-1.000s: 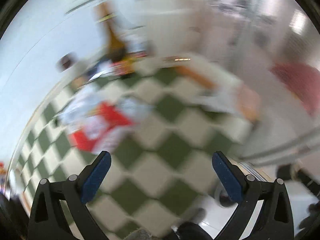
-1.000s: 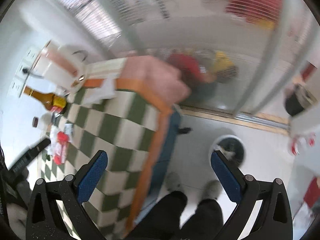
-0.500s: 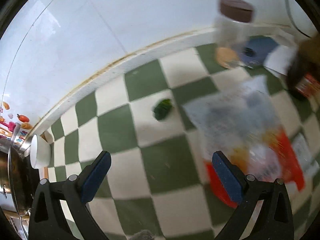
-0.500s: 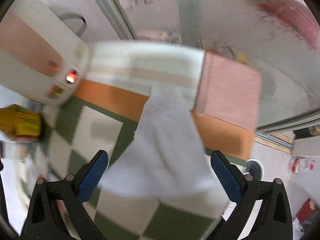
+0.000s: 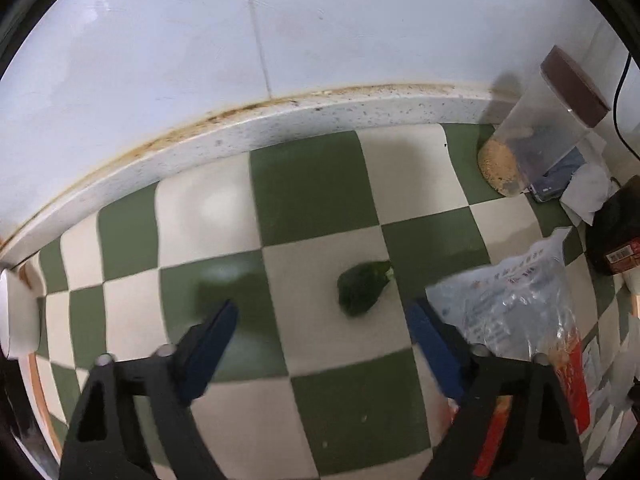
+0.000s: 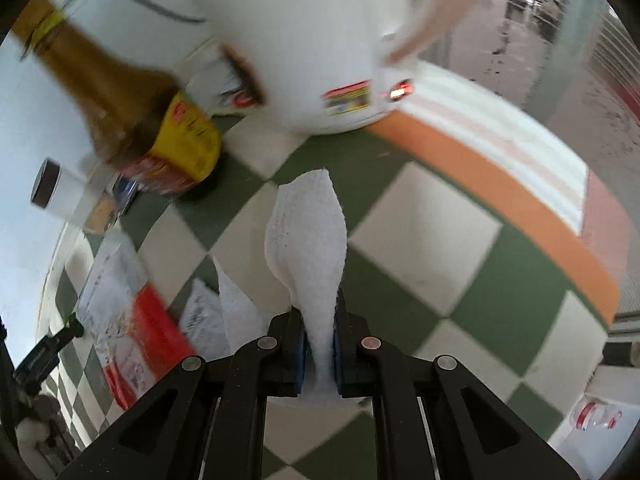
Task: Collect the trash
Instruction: 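Grasp the green scrap with the left gripper while the right grasps the white paper towel, then carry the green scrap and paper towel to the bin and open both grippers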
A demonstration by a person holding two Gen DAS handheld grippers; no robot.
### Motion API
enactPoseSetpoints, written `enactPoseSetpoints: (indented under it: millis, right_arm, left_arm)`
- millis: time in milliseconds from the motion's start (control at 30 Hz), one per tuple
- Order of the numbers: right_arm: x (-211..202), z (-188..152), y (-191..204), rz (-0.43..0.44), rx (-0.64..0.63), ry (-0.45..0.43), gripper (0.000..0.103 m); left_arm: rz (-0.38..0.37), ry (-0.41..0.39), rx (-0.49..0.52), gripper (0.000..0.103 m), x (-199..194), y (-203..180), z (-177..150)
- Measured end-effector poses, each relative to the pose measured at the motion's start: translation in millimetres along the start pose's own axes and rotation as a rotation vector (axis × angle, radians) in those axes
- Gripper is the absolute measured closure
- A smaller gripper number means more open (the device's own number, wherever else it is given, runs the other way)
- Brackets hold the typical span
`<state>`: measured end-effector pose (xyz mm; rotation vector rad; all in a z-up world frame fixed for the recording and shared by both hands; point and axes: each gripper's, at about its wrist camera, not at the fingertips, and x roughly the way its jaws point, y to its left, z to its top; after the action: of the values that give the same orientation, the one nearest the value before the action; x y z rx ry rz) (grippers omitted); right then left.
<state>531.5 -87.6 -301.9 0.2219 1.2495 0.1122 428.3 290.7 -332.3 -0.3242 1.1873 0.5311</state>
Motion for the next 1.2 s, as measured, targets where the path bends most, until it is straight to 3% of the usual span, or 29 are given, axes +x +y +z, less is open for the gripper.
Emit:
enactPoseSetpoints:
  millis: [33,67,100,133,167,367,500,733,1000,1200]
  right_arm:
    - [4.4,-0.4,3.6,-0.001,-0.004,0.006,0.092]
    - [6.1,-2.2,6.2,-0.001,-0.006,0.010,0.092]
    - [8.7,-2.4,7.4,0.001,-0.003,0.014,0.092]
    - [10.2,-3.1,9.2,0.002,-0.002,0.017,0.092]
    - [11.2,-3.7,9.7,0.002,-0.004,0.018,0.092]
    - [-9.0,-16.4,5.2,0.015,-0.002,-0.007,0.093]
    - [-41.4,-25.7,-8.5,0.046,0.025,-0.048,0.094]
    - [-120.3,-61.8,-71.3,0.109,0.110,-0.143,0.094]
    - [-193.5,-137.9,-197.9,0.086,0.294,-0.225,0.094]
    - [-203.2,-231.3,-318.3,-0.001,0.491,-0.196,0.094]
  left_arm:
    - [-0.001,0.003,0.015,0.023,4.9,0.2,2.2]
    - [-0.001,0.008,0.037,0.041,10.9,-0.6,4.4]
    - [0.001,0.014,0.053,0.049,14.7,-1.6,5.4]
    - [-0.018,-0.007,0.063,0.071,13.4,-0.8,7.1]
    - [-0.021,-0.003,0.077,0.086,13.9,-1.1,8.5]
    - [0.017,-0.075,0.145,0.086,-22.2,-0.6,3.1]
    - [0.010,-0.171,0.200,0.086,-86.1,-12.6,-15.9]
    - [-0.132,-0.254,0.357,0.086,-191.9,-121.6,-78.9]
    - [-0.377,-0.192,0.644,0.086,-264.2,-280.8,-192.4]
    - [-0.502,-0.011,0.882,0.086,-245.3,-390.6,-326.6]
